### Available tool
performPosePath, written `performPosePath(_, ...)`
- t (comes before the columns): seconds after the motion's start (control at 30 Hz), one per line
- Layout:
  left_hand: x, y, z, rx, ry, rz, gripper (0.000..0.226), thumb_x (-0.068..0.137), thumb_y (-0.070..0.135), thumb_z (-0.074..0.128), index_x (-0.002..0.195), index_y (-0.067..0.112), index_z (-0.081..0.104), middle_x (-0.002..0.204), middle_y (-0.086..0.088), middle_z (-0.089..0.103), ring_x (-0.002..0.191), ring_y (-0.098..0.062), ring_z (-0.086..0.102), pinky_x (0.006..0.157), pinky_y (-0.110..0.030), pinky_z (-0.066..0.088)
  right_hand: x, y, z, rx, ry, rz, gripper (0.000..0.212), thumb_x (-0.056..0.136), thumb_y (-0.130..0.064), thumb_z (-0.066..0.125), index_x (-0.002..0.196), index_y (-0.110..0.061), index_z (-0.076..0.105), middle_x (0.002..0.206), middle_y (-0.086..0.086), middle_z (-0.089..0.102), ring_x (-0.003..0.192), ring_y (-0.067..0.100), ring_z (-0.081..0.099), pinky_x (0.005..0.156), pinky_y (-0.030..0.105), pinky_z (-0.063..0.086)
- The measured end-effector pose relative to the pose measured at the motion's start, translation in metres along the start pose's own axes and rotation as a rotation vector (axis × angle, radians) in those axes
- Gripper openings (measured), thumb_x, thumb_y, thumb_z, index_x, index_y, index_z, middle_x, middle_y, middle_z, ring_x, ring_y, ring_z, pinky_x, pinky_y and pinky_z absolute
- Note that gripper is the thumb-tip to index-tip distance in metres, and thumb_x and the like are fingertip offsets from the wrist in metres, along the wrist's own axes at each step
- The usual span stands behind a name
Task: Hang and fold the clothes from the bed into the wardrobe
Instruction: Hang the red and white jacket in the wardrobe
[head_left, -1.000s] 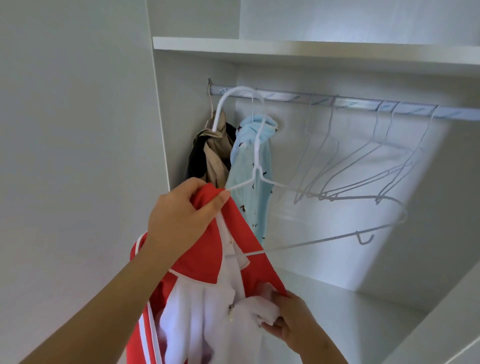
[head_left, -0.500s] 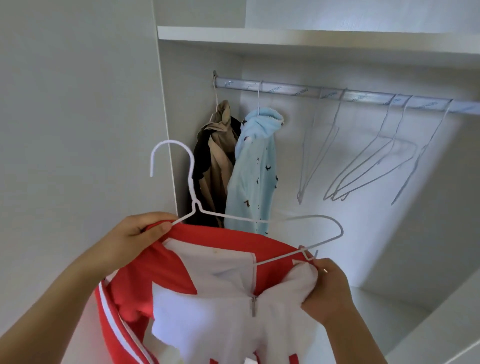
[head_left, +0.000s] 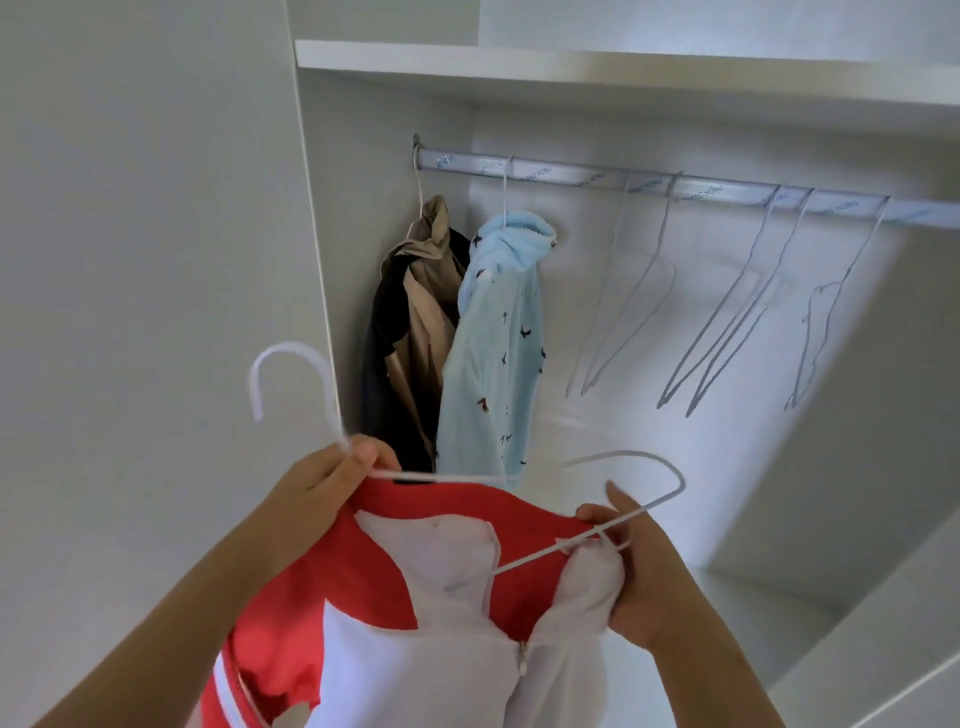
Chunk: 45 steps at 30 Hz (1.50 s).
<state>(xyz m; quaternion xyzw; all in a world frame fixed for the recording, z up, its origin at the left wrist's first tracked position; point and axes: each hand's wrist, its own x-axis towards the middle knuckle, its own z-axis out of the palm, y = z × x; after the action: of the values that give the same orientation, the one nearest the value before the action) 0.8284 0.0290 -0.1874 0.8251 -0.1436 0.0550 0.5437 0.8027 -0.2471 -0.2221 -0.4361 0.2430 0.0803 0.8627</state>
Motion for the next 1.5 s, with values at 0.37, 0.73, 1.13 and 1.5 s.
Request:
performPosePath(0.37,0.002,0.001,-0.021,0.204,-0.133,0.069,0.051,0.088,0.002,0.057,0.053,0.038,0.059,0.062,0.011,0.061,0.055,0.0,0.054,0.056,-0.007,0.039,0.008,0.003,-0.019,-0.068,0.17,-0.006,0.029,0.081,-0.006,0.065,0.11,-0.002,0.062,0.112,0.024,0.061,0.108,0.04,0.057,0.098,0.055,0.043)
performPosePath(0.73,0.01,-0.002,-0.018,0.389,-0.275,0.111,0.03,0.087,0.013,0.062,0.063,0.03,0.062,0.071,0.011,0.061,0.067,-0.008,0.058,0.062,-0.012,0.044,0.013,0.001,-0.024,-0.262,0.415,-0.38,0.011,0.077,-0.002,0.07,0.073,-0.011,0.067,0.076,0.006,0.067,0.069,0.023,0.062,0.064,0.03,0.05)
performPosePath(1.13,0.009,-0.012,0.059,0.561,0.002,0.032,0.023,0.09,0.027,0.057,0.075,0.011,0.062,0.07,0.002,0.05,0.069,-0.015,0.049,0.064,-0.021,0.033,0.003,-0.009,-0.017,-0.486,0.212,-0.337,0.003,0.08,-0.011,0.07,0.081,-0.014,0.069,0.086,0.009,0.07,0.082,0.025,0.064,0.067,0.03,0.05)
performPosePath(1.5,0.006,0.03,0.058,0.328,0.081,0.2,0.036,0.083,0.014,0.067,0.058,0.036,0.051,0.061,0.011,0.055,0.071,0.005,0.054,0.062,-0.004,0.037,-0.008,-0.008,-0.022,-1.304,0.519,-0.813,0.023,0.093,-0.035,0.051,0.109,-0.026,0.065,0.135,0.001,0.047,0.127,0.023,0.04,0.104,0.039,0.028)
